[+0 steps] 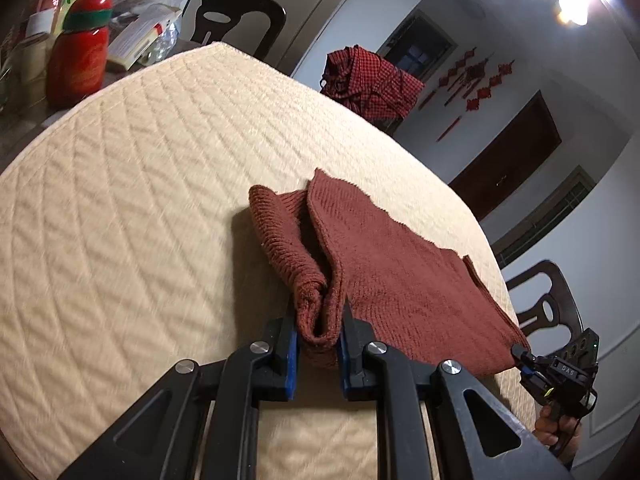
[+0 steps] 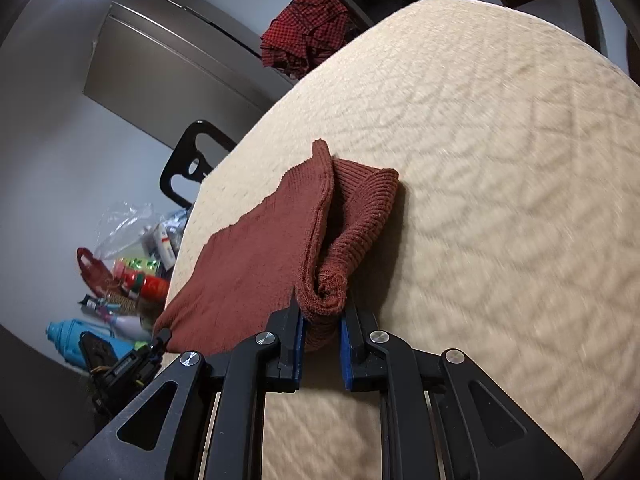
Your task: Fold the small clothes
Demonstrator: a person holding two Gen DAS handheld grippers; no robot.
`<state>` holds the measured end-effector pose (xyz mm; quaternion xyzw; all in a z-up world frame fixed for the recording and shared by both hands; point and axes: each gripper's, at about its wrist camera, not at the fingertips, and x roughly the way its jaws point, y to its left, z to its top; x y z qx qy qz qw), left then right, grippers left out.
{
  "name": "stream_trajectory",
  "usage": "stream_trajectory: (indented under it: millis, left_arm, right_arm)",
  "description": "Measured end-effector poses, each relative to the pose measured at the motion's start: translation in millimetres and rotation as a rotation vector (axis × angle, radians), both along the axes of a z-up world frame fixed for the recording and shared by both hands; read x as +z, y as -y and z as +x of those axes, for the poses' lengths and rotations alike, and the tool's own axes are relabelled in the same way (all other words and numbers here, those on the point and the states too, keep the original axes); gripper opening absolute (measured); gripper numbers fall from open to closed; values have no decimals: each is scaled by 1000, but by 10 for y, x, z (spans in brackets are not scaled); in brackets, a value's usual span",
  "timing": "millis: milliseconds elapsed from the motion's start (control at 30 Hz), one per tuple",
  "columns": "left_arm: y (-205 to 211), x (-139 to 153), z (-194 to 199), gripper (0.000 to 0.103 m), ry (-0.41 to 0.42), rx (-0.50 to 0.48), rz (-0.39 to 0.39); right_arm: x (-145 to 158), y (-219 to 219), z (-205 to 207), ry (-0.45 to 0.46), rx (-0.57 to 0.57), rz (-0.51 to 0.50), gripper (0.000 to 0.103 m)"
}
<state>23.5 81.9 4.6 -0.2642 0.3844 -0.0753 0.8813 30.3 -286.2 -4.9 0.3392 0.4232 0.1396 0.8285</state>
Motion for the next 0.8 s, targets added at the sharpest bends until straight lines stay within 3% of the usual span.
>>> stream_trajectory:
  millis: [200,400,533,633,800]
  left_arm:
    - [23,-95,-252,17,-30,-10,-14]
    - [32,-199,-322,18,-54,-23,-13]
    - [2,-194,-362,24,-62,-9,-6]
    - [-49,-119,-463,25,-51,12,3]
    - [-100,147,-525,25,21,50,106]
  right_arm:
    - [-16,14,-268,-28,-1,-1,14]
    - [-127,44,-285,-56,2,-7,14]
    - [-147,80,-282,-76,4,-6,21]
    - [38,123,-365,-32,-10,-125,23]
    - [346,127,-466,91,-17,-220,23]
